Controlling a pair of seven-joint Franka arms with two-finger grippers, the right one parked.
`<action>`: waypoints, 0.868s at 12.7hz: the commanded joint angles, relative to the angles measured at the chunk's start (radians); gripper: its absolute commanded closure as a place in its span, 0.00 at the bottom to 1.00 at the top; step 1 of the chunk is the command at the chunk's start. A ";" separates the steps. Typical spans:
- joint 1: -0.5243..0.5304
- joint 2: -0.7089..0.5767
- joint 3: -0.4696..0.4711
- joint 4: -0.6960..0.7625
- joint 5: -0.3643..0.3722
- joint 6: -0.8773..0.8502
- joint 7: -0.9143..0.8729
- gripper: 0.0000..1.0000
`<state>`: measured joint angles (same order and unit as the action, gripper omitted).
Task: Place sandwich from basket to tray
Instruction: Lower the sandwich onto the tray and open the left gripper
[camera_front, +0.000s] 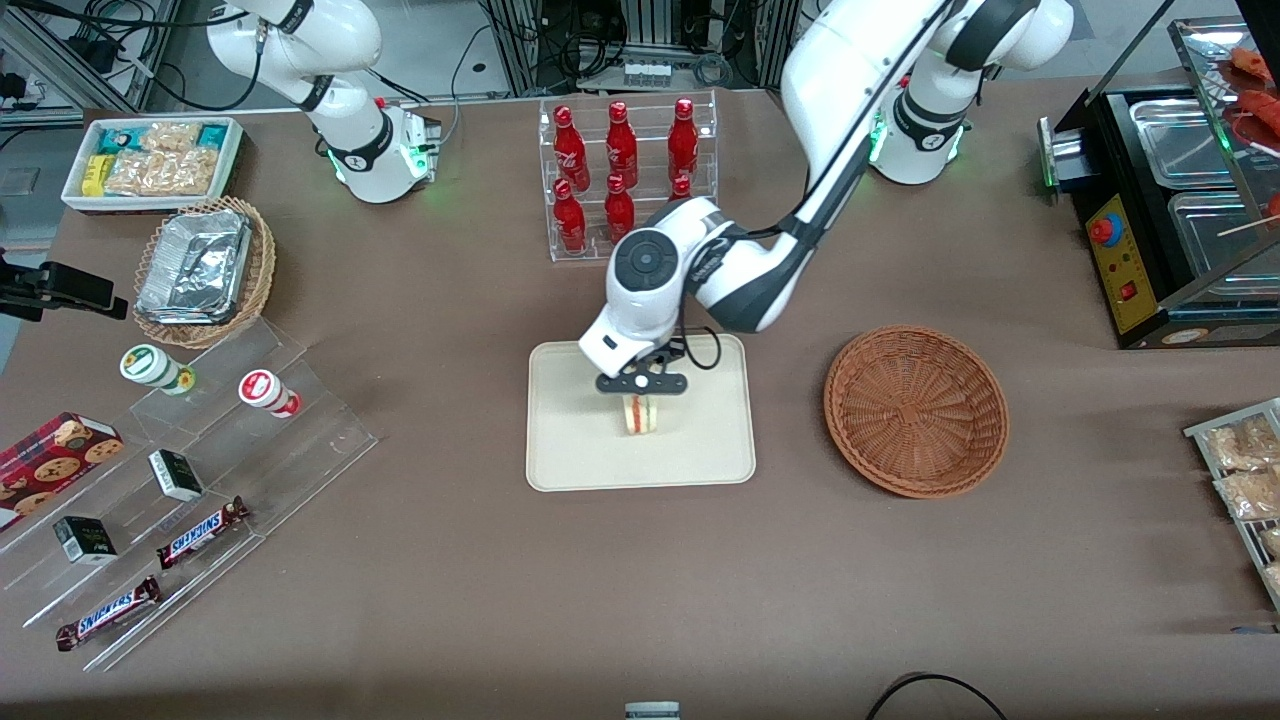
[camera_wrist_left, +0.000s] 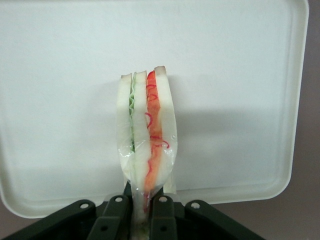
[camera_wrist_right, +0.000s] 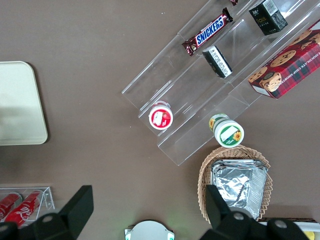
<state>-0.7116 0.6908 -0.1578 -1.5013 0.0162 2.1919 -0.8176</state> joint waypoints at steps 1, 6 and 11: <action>-0.020 0.035 0.017 0.035 0.045 -0.001 0.009 1.00; -0.017 0.036 0.020 0.026 0.093 0.000 -0.005 1.00; -0.016 0.055 0.021 0.027 0.093 0.028 -0.003 0.25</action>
<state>-0.7216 0.7272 -0.1426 -1.4997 0.0945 2.2121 -0.8176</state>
